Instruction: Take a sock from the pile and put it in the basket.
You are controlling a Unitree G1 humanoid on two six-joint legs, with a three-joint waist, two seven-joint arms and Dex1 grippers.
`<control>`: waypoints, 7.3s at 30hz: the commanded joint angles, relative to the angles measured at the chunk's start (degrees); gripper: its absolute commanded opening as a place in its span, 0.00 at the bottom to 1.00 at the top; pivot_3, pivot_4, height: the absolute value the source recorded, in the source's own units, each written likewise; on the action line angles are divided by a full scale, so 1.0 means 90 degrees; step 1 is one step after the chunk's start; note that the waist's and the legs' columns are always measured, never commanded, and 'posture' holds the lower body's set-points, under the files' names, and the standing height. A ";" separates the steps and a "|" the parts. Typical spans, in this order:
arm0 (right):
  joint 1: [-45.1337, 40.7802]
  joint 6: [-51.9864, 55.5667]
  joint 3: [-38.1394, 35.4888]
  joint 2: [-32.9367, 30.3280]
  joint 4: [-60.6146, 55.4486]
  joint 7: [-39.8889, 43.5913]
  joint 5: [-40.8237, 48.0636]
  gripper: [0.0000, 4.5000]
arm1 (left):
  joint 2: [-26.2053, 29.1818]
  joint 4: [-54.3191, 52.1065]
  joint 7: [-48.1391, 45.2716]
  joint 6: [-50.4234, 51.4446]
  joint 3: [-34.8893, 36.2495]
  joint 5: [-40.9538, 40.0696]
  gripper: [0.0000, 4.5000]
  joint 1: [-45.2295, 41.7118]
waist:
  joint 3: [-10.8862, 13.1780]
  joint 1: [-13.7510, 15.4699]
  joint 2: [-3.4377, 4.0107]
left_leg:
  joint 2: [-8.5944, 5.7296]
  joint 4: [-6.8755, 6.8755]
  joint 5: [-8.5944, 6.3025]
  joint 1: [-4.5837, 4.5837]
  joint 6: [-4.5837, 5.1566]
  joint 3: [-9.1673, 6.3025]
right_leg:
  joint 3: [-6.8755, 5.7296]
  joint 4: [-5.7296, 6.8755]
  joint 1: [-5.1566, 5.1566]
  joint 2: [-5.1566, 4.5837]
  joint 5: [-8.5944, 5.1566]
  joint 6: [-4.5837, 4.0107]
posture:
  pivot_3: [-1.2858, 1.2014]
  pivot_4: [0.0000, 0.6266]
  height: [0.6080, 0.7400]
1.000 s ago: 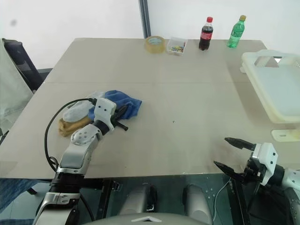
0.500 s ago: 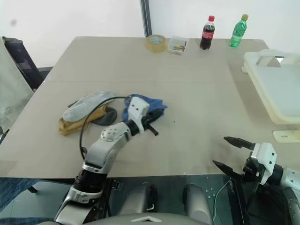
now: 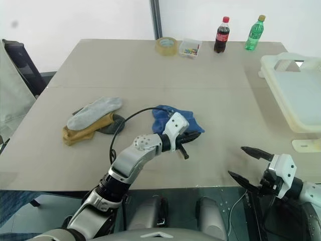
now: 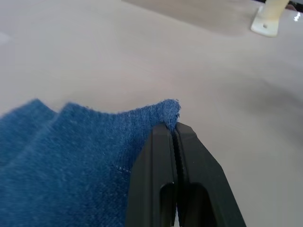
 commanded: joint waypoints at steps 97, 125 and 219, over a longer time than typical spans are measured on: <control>-0.3403 0.7103 0.1627 -0.0459 -0.0988 -0.3663 0.0690 0.69 | 0.2480 -0.0893 -0.0884 0.2095 0.1570 -0.1817 0.71 0.0971 | -0.0024 -0.0065 -0.0007 | 0.0013 0.0014 -0.0003 0.0008 0.0009 -0.0007 | 0.0010 0.0005 0.0009 -0.0003 0.0001 -0.0001 | 0.52 0.24 1.00; -0.5907 0.7071 0.2062 0.1788 0.1639 -0.4196 0.0239 0.10 | 0.1701 0.6298 -0.1619 -0.2496 0.1615 0.0351 0.71 -0.3564 | 0.0007 -0.0118 -0.0020 | -0.0003 -0.0009 -0.0002 -0.0049 0.0008 0.0012 | 0.0016 0.0005 -0.0047 0.0016 0.0017 0.0026 | 0.52 0.24 1.00; -0.5845 0.9828 0.1571 0.0035 -0.1096 -0.3805 0.1370 0.00 | 0.1284 -0.2550 0.0569 0.3370 0.3883 -0.4468 0.03 0.1559 | 0.0017 -0.0182 -0.0030 | 0.0002 0.0000 0.0013 -0.0023 -0.0017 0.0007 | 0.0037 0.0070 -0.0060 0.0006 0.0000 0.0000 | 0.52 0.24 1.00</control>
